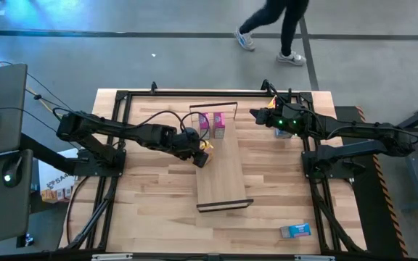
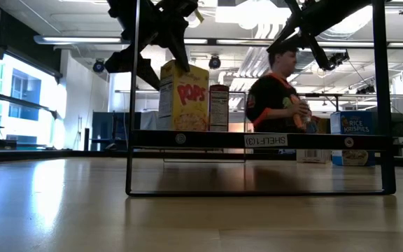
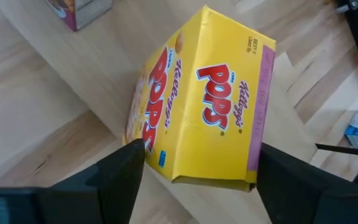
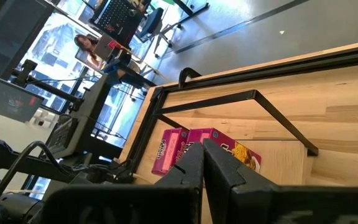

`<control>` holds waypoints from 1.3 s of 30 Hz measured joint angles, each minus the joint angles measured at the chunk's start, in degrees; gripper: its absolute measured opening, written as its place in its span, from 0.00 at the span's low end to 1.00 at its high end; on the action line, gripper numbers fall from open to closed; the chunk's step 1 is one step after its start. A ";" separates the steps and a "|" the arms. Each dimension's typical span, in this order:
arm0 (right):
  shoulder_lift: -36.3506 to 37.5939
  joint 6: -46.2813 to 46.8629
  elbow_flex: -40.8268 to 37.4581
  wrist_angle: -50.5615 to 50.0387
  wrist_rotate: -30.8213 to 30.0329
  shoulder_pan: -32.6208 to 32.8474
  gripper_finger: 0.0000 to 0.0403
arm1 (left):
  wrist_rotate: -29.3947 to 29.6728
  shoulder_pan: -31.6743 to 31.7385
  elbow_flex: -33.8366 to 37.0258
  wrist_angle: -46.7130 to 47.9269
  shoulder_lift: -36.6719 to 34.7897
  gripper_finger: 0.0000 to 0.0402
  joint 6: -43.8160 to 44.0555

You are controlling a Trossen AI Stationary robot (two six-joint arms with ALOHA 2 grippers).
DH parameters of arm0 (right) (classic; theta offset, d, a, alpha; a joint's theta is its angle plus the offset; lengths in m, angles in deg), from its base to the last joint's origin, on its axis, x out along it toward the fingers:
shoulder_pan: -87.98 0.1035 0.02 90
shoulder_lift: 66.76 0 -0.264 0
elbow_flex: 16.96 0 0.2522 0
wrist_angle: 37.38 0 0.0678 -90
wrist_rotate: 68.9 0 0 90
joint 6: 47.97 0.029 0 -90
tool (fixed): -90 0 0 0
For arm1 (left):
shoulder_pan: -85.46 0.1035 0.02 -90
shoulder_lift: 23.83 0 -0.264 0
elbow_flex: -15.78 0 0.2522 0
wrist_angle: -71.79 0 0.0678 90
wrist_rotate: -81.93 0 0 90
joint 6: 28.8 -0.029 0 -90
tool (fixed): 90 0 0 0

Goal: Stack cereal on shelf
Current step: Put the left yellow cereal box on the shelf

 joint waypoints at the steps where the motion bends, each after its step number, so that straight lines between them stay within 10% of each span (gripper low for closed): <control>1: 0.00 0.00 0.00 0.00 0.00 0.00 0.00 | -0.37 0.24 0.00 -0.02 0.00 0.68 0.00; 21: 0.00 0.46 0.00 0.02 0.17 0.01 0.00 | -6.04 13.08 0.07 -0.45 -17.85 0.69 -13.90; 30: 0.00 0.48 0.00 -0.01 0.33 0.00 0.00 | 0.09 9.01 1.95 0.50 -27.92 0.68 -23.91; 39: -0.02 1.07 0.00 -0.02 0.79 0.01 0.00 | 0.92 -3.46 27.74 -24.53 -38.67 0.16 -10.30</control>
